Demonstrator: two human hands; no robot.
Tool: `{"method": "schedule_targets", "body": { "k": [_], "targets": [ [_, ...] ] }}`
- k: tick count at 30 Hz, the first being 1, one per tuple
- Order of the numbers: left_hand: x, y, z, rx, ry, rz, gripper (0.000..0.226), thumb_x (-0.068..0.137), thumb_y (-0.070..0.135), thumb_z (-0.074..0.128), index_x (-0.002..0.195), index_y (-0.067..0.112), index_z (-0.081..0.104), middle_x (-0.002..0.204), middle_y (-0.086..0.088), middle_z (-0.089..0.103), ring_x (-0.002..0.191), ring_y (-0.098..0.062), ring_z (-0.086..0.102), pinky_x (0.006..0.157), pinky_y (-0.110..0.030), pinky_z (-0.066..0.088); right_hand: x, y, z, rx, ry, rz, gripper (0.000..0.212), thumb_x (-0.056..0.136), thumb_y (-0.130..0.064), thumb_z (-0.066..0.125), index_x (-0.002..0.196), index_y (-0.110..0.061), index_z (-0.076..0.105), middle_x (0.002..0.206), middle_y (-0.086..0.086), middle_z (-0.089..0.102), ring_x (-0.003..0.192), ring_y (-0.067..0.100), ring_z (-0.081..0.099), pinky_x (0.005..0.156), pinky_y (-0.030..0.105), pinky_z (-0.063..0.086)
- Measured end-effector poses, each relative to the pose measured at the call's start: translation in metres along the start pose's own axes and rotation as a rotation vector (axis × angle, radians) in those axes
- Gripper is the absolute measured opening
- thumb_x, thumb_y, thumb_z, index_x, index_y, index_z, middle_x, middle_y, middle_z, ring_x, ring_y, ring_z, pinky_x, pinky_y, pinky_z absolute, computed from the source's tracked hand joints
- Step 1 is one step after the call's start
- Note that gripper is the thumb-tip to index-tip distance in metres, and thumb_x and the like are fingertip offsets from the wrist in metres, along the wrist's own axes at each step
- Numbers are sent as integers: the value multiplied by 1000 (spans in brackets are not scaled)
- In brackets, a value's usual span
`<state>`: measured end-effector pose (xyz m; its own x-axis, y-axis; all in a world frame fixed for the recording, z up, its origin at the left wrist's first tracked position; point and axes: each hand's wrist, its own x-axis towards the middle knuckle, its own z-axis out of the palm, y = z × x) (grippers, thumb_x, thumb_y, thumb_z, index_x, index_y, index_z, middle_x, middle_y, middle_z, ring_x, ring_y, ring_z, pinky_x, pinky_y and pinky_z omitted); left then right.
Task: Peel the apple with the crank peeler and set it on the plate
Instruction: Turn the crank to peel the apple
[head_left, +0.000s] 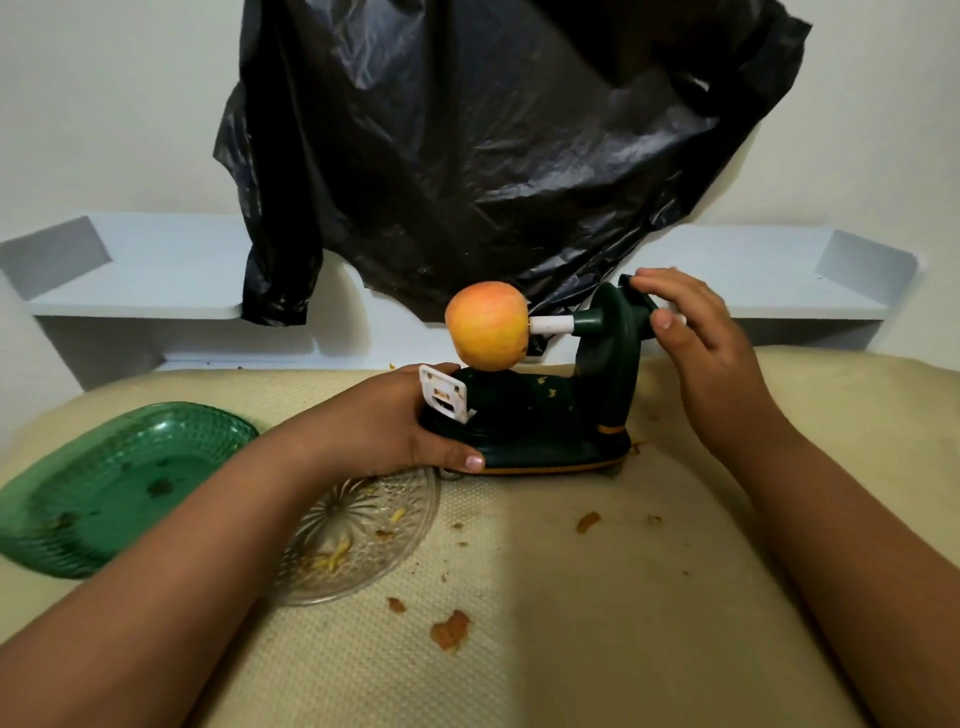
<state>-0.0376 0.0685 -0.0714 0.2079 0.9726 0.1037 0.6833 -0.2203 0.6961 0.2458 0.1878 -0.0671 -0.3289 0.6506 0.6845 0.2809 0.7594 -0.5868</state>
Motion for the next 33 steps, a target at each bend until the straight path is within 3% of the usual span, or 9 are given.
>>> {"method": "schedule_targets", "body": {
  "k": [7, 12, 17, 19, 22, 25, 28, 31, 33],
  "targets": [
    [0, 0, 0, -4, 14, -60, 70, 72, 36, 92, 134, 41, 58, 126, 24, 69, 117, 5, 63, 108, -36, 49, 5, 1, 0, 52, 6, 116, 30, 96, -52, 41, 108, -38, 65, 103, -16, 66, 101, 3, 60, 85, 26, 46],
    [2, -1, -1, -8, 21, -52, 72, 70, 35, 93, 134, 37, 60, 128, 18, 70, 120, -3, 64, 108, -42, 49, 11, -4, -3, 134, -16, 240, 51, 88, -61, 44, 87, -13, 61, 61, -8, 58, 54, 5, 55, 51, 21, 45],
    [3, -6, -2, 6, 34, -36, 79, 65, 42, 93, 136, 38, 59, 132, 14, 67, 123, -8, 63, 107, -44, 50, 19, -13, -5, 515, -193, 757, 41, 78, -64, 59, 79, -24, 65, 61, 5, 54, 50, 18, 50, 46, 26, 42],
    [3, -6, -2, 11, 41, -39, 81, 61, 47, 92, 135, 40, 59, 131, 15, 68, 121, -7, 64, 106, -43, 50, 21, -12, -12, 651, -293, 837, 32, 81, -58, 66, 71, -27, 69, 57, 6, 53, 44, 19, 48, 40, 22, 39],
    [4, -6, -2, -2, 33, -33, 80, 62, 46, 92, 135, 41, 59, 131, 16, 68, 121, -6, 64, 106, -43, 50, 21, -10, -19, 779, -392, 804, 31, 80, -57, 71, 68, -28, 72, 55, 8, 50, 38, 18, 45, 35, 17, 35],
    [4, -7, -2, -31, 18, -40, 80, 64, 43, 92, 136, 40, 59, 132, 16, 68, 123, -6, 63, 109, -43, 48, 18, -6, -18, 838, -391, 669, 29, 83, -54, 68, 86, -26, 75, 59, 9, 49, 41, 19, 45, 37, 18, 35],
    [3, -10, -2, -98, -3, -41, 73, 71, 29, 93, 136, 34, 61, 130, 13, 70, 123, -8, 64, 111, -43, 47, 16, -1, -24, 982, -460, 518, 31, 86, -33, 65, 115, -23, 67, 64, 10, 54, 49, 20, 51, 42, 22, 40],
    [3, -10, -1, -117, -21, -32, 69, 74, 24, 91, 136, 32, 61, 130, 13, 71, 124, -7, 64, 111, -39, 47, 14, 3, -31, 999, -576, 429, 57, 68, -12, 70, 122, -27, 59, 71, 16, 62, 58, 26, 57, 48, 29, 44],
    [3, -9, -2, -103, -18, -39, 68, 74, 27, 91, 134, 36, 61, 128, 17, 71, 121, -3, 64, 108, -34, 47, 12, 7, -32, 881, -576, 364, 56, 75, -1, 67, 121, -32, 58, 78, 16, 66, 63, 26, 62, 48, 31, 45]
  ]
}}
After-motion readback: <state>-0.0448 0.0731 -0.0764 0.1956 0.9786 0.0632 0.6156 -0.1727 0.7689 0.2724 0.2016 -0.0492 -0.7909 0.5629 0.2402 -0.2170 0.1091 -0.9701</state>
